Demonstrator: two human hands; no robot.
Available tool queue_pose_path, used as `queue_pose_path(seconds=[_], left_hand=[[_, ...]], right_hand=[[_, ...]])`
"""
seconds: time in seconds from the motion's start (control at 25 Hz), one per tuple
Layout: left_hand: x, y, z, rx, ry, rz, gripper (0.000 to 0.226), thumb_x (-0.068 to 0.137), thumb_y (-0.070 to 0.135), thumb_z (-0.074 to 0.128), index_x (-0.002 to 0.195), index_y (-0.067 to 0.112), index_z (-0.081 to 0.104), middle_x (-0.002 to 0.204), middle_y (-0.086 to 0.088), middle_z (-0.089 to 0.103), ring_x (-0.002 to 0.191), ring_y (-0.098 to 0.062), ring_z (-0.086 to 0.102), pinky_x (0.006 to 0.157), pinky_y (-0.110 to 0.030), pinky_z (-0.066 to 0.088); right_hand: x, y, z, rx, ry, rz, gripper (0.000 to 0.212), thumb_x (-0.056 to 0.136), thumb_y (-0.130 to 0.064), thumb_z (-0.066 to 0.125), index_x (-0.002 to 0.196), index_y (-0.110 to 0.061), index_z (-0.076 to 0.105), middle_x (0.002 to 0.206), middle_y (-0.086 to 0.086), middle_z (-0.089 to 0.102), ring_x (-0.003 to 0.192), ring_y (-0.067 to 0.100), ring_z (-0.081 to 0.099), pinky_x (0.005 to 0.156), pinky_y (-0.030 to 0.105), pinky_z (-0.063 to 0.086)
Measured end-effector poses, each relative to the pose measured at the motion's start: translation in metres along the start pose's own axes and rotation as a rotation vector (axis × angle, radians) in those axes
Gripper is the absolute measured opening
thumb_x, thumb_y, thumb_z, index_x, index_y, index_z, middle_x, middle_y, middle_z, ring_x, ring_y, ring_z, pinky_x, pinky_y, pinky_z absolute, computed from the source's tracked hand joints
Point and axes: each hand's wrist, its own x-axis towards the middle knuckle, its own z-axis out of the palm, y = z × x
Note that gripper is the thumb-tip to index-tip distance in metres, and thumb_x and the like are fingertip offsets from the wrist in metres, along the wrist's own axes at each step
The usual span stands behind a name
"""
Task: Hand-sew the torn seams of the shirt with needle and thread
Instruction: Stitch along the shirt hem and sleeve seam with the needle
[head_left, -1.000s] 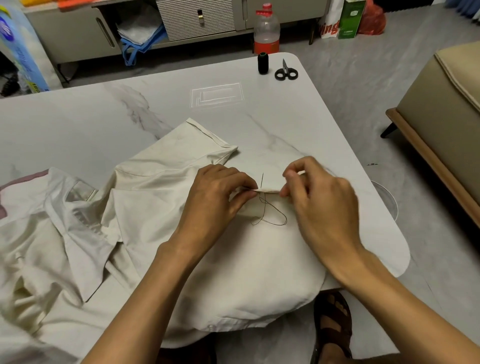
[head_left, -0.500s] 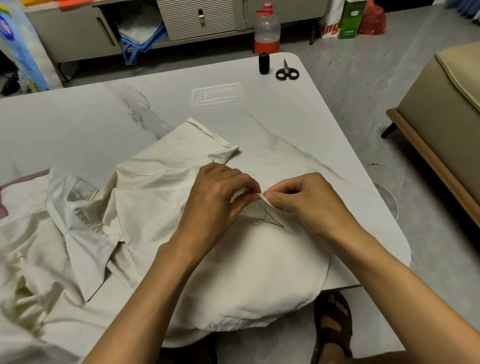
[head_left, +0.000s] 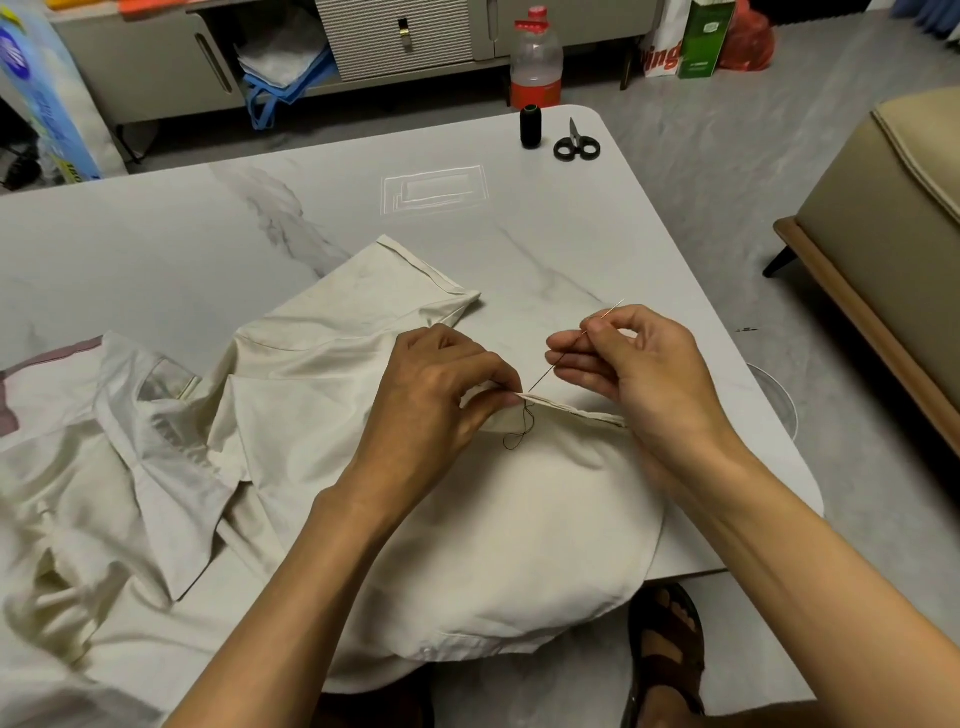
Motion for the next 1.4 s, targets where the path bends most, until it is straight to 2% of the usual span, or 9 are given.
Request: queue_pose_path(seconds=[0.36,0.52,0.68,0.8,0.92,1.0,1.16,1.28,1.4], left_hand=[[-0.004,-0.001,-0.001,0.012,-0.02,-0.008,0.01,0.083,0.034,0.072,0.084,0.024,0.073,0.076,0.016,0.065,0.087,-0.01,0.05,0.086,-0.03,0.033],[-0.006,0.0,-0.001,0.066,-0.009,-0.003,0.005,0.082,0.029,0.073,0.083,0.024,0.074,0.076,0.015,0.067,0.08,-0.01,0.046,0.076,-0.03,0.034],[-0.02,0.002,-0.004,0.056,0.036,-0.051,0.006,0.08,0.013,0.075,0.082,0.019,0.075,0.076,0.012,0.07,0.066,0.003,0.052,0.061,-0.017,0.041],[-0.041,-0.008,-0.009,0.0,0.051,-0.084,0.014,0.08,-0.005,0.077,0.085,0.009,0.075,0.077,0.008,0.07,0.065,0.002,0.06,0.063,-0.013,0.047],[-0.055,-0.02,-0.015,0.029,0.052,-0.087,0.018,0.077,-0.012,0.077,0.086,0.004,0.074,0.086,-0.001,0.074,0.082,-0.005,0.067,0.077,-0.011,0.051],[-0.063,-0.028,-0.019,0.007,0.056,-0.117,0.02,0.076,-0.016,0.075,0.086,0.002,0.074,0.093,-0.003,0.074,0.094,0.0,0.067,0.086,-0.008,0.048],[-0.07,-0.036,-0.025,-0.043,0.04,-0.198,0.027,0.077,-0.023,0.069,0.086,0.001,0.073,0.1,0.0,0.072,0.105,0.003,0.066,0.094,-0.015,0.05],[-0.065,-0.025,-0.025,-0.084,0.045,-0.354,0.035,0.078,-0.022,0.062,0.083,0.01,0.076,0.104,0.003,0.074,0.106,-0.003,0.066,0.093,-0.01,0.047],[-0.061,-0.01,-0.028,-0.197,0.093,-0.539,0.026,0.086,-0.007,0.063,0.091,0.014,0.077,0.106,0.008,0.071,0.097,-0.001,0.065,0.084,-0.005,0.044]], right_hand=[[-0.005,-0.002,0.001,0.074,-0.017,-0.062,0.013,0.098,-0.004,0.054,0.097,-0.005,0.067,0.079,0.004,0.073,0.08,0.016,0.071,0.082,0.026,0.057],[-0.01,-0.01,0.001,0.145,-0.067,-0.082,0.015,0.1,-0.004,0.05,0.093,-0.005,0.064,0.089,0.008,0.075,0.09,0.022,0.073,0.086,0.03,0.057],[-0.023,-0.024,-0.011,0.142,-0.109,-0.128,0.012,0.099,-0.004,0.052,0.096,-0.003,0.063,0.076,0.005,0.071,0.076,0.021,0.071,0.083,0.031,0.058],[-0.034,-0.035,-0.018,0.106,-0.154,-0.122,0.013,0.098,-0.003,0.052,0.095,-0.004,0.065,0.071,0.004,0.068,0.069,0.02,0.067,0.076,0.03,0.057],[-0.044,-0.043,-0.018,0.127,-0.254,-0.047,0.014,0.098,-0.002,0.051,0.095,-0.003,0.065,0.069,0.004,0.065,0.062,0.018,0.063,0.074,0.033,0.058],[-0.051,-0.049,-0.018,0.174,-0.357,0.031,0.013,0.096,-0.001,0.052,0.095,-0.002,0.065,0.069,0.005,0.064,0.058,0.015,0.061,0.07,0.032,0.059],[-0.057,-0.056,-0.022,0.236,-0.491,0.197,0.012,0.093,0.002,0.054,0.093,0.0,0.065,0.068,0.008,0.061,0.054,0.012,0.054,0.059,0.027,0.055],[-0.054,-0.05,-0.02,0.145,-0.463,0.215,0.012,0.094,0.002,0.053,0.095,0.002,0.065,0.068,0.008,0.062,0.054,0.013,0.056,0.063,0.03,0.058],[-0.048,-0.038,-0.014,-0.015,-0.376,0.12,0.013,0.097,-0.001,0.053,0.095,0.0,0.065,0.069,0.007,0.065,0.057,0.014,0.06,0.071,0.033,0.06]])
